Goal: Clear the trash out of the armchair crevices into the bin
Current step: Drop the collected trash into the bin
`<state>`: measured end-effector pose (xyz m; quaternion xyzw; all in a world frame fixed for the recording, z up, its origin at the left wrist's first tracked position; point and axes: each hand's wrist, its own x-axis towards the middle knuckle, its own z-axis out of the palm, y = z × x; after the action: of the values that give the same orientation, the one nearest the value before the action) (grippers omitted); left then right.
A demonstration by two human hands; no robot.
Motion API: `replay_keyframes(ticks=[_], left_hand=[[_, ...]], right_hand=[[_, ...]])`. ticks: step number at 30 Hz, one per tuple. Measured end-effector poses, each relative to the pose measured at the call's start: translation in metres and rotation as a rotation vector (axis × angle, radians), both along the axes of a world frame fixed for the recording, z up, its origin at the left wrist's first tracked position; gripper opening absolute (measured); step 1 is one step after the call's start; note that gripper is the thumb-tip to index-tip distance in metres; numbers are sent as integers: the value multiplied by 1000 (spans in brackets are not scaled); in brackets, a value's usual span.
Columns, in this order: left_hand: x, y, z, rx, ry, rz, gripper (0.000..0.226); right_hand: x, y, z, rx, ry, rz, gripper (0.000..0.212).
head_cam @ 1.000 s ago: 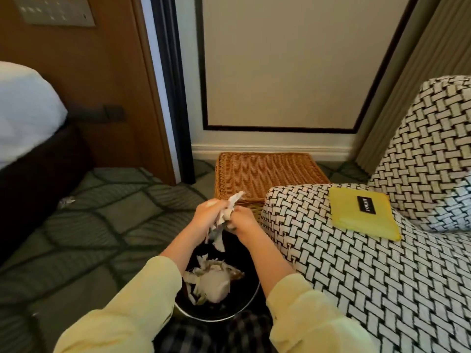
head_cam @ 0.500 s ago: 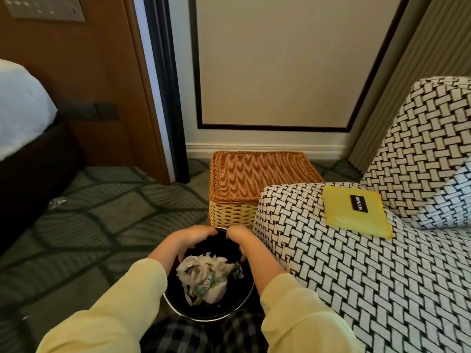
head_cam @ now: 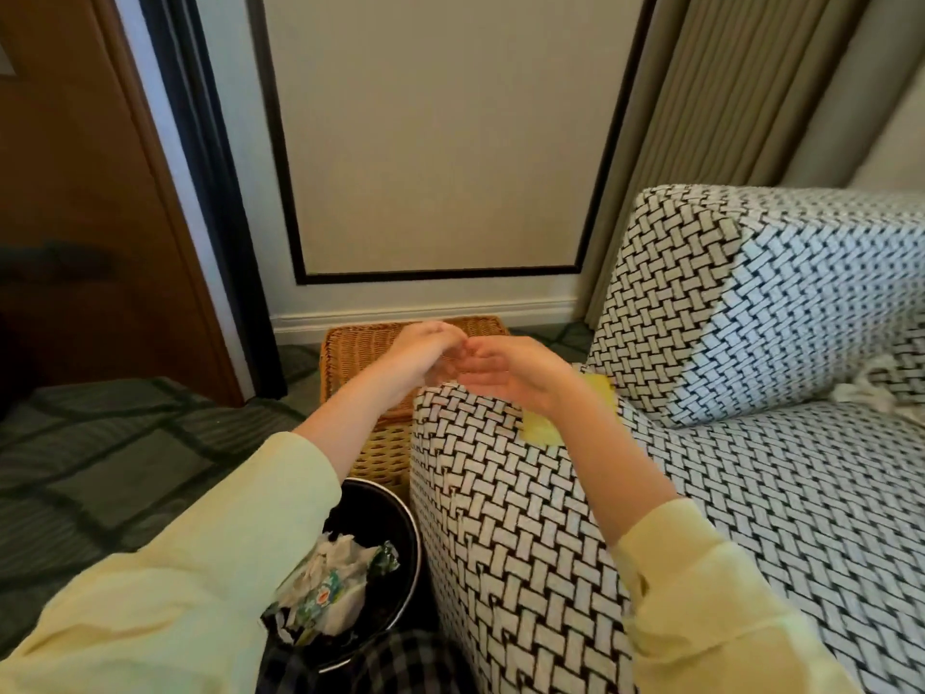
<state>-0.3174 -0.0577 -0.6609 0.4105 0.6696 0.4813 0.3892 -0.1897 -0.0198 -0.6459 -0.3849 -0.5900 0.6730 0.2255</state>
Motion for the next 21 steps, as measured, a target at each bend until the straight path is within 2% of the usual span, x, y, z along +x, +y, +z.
replay_keyframes(ticks=[6,10,13,15,18,19,21], left_hand=[[95,35,30,85,184,-287,22],[156,49,26,110,305,-437,18],[194,61,12,74,463,-554,16],[212,67,1,19,576,-640,25],[232,78,-16,-48,669,-688,37],[238,82,-21,-51,680,-697,41],[246,89,-30,-75,702,-709,48]], right_hand=[[93,20,6,2,-20,-257,20],[143,30,4,28,-193,-455,22],[183,40,-4,159,-278,-586,28],[212,44,-10,303,-482,-635,23],[259,45,-14,527,-995,-629,31],[276,43,-14,511,-1197,-613,42],[298,37,-12,328,-1463,-588,81]])
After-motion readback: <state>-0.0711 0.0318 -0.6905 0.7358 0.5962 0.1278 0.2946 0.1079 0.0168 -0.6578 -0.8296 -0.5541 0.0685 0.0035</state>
